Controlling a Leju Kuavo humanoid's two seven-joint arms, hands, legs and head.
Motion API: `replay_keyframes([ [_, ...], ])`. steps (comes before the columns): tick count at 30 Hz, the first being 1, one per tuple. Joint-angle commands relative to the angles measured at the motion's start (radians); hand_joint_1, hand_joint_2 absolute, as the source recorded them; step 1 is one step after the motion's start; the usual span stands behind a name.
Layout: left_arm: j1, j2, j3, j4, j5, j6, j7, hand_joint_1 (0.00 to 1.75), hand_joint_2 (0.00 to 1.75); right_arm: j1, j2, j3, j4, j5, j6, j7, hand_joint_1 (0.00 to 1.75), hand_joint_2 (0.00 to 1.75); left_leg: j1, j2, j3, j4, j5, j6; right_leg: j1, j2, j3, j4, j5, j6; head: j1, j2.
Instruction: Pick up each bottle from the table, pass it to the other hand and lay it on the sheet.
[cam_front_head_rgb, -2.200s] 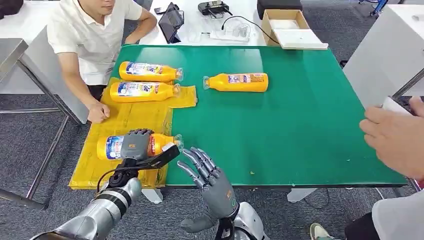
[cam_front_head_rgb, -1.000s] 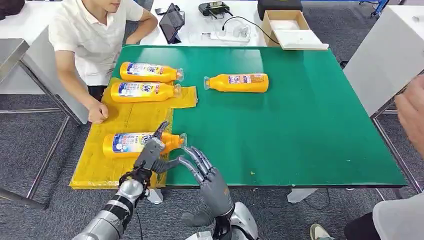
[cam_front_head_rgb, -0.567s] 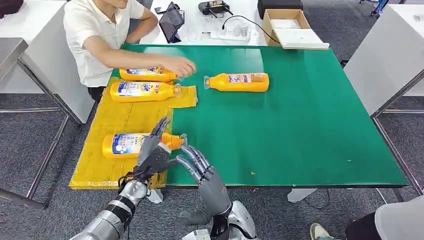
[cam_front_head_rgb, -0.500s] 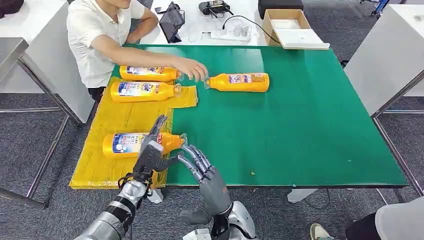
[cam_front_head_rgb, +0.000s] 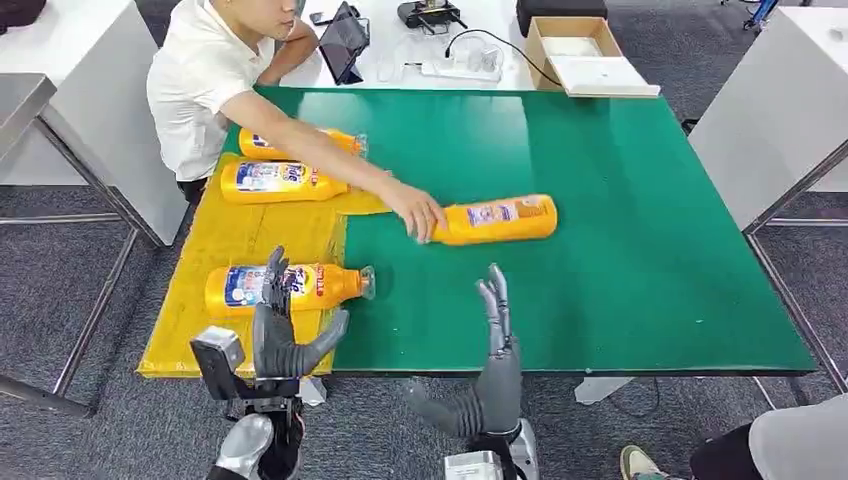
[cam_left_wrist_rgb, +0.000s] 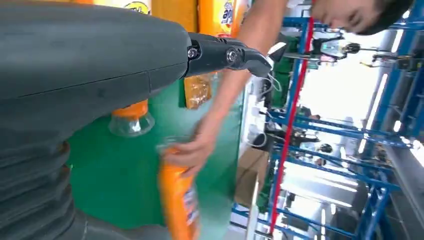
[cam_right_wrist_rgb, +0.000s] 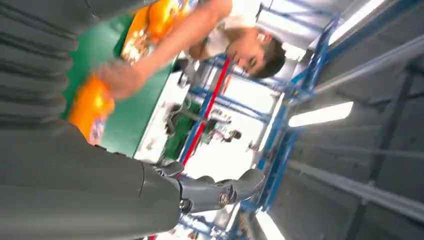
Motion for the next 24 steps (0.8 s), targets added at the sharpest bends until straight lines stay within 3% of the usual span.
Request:
replay_keyframes([
  [1,0.104,0.054,-0.067,-0.161,-0.023,0.039,-0.018,0.00,1.75,0.047,0.053,-0.198,0.029,-0.102,-0.061,-0.032,0.00,0.00,0.002,0.004,0.005,-0.001,-0.002,-0.003,0.002,0.002,0.004,0.000,-0.001,-0.004,0.000,0.000],
  [2,0.142,0.068,-0.076,-0.203,-0.023,0.050,-0.021,0.00,1.75,0.047,0.053,-0.238,0.074,-0.129,-0.041,-0.028,0.00,0.00,0.001,0.002,0.004,-0.001,-0.001,-0.002,0.001,0.000,0.003,-0.001,-0.001,-0.003,0.000,0.000],
  [3,0.156,0.074,-0.079,-0.223,-0.018,0.058,-0.025,0.00,1.75,0.041,0.050,-0.263,0.103,-0.070,-0.064,-0.012,0.00,1.75,0.001,0.003,0.006,-0.002,-0.001,-0.003,0.002,0.001,0.005,-0.001,-0.001,-0.003,0.000,0.000],
  [8,0.161,0.078,-0.084,-0.238,0.015,0.045,-0.028,0.00,1.75,-0.002,0.055,-0.411,0.157,-0.056,-0.057,-0.020,0.00,1.75,0.002,0.003,0.006,-0.001,-0.002,-0.002,0.002,0.000,0.005,-0.002,-0.001,-0.003,0.000,0.000],
  [12,0.159,0.074,-0.096,-0.227,0.017,0.043,-0.032,0.00,1.75,-0.017,0.037,-0.431,0.179,-0.030,-0.013,0.037,0.00,1.75,0.001,0.002,0.003,-0.001,0.000,-0.001,0.001,0.000,0.003,-0.001,0.000,-0.002,0.000,0.000],
  [13,0.161,0.076,-0.099,-0.226,0.018,0.042,-0.033,0.00,1.75,-0.021,0.031,-0.432,0.201,0.009,-0.019,0.041,0.00,1.75,0.001,0.003,0.005,-0.001,-0.001,-0.002,0.001,0.001,0.004,-0.002,0.000,-0.002,0.000,0.000],
  [14,0.162,0.079,-0.103,-0.222,0.016,0.047,-0.034,0.00,1.75,-0.035,0.006,-0.416,0.253,0.144,-0.054,0.096,0.00,1.75,0.001,0.003,0.004,-0.001,-0.001,-0.002,0.001,0.001,0.004,-0.002,0.000,-0.002,0.000,0.000],
  [17,0.164,0.082,-0.108,-0.212,0.009,0.053,-0.034,0.00,1.75,-0.065,-0.019,-0.426,0.340,0.176,-0.012,0.133,0.00,1.75,0.001,0.003,0.006,-0.002,-0.001,-0.002,0.002,0.001,0.006,-0.002,0.000,-0.002,0.000,0.000],
  [20,0.158,0.080,-0.118,-0.205,0.000,0.050,-0.036,0.00,1.75,-0.099,-0.037,-0.409,0.399,0.291,-0.047,0.155,0.00,1.75,0.001,0.003,0.005,-0.002,-0.001,-0.002,0.001,0.001,0.005,-0.002,0.000,-0.002,0.000,0.000],
  [21,0.153,0.083,-0.126,-0.202,0.002,0.026,-0.037,0.00,1.75,-0.118,-0.052,-0.397,0.428,0.432,-0.064,0.211,0.00,1.75,0.002,0.003,0.007,-0.002,-0.001,-0.003,0.002,0.001,0.006,-0.002,-0.001,-0.003,0.000,0.000],
  [24,0.146,0.077,-0.132,-0.196,-0.008,0.021,-0.043,0.00,1.75,-0.157,-0.055,-0.392,0.485,0.489,-0.059,0.248,0.00,1.75,0.001,0.004,0.005,-0.002,-0.001,-0.002,0.001,0.002,0.004,-0.002,0.000,-0.002,0.000,0.000],
])
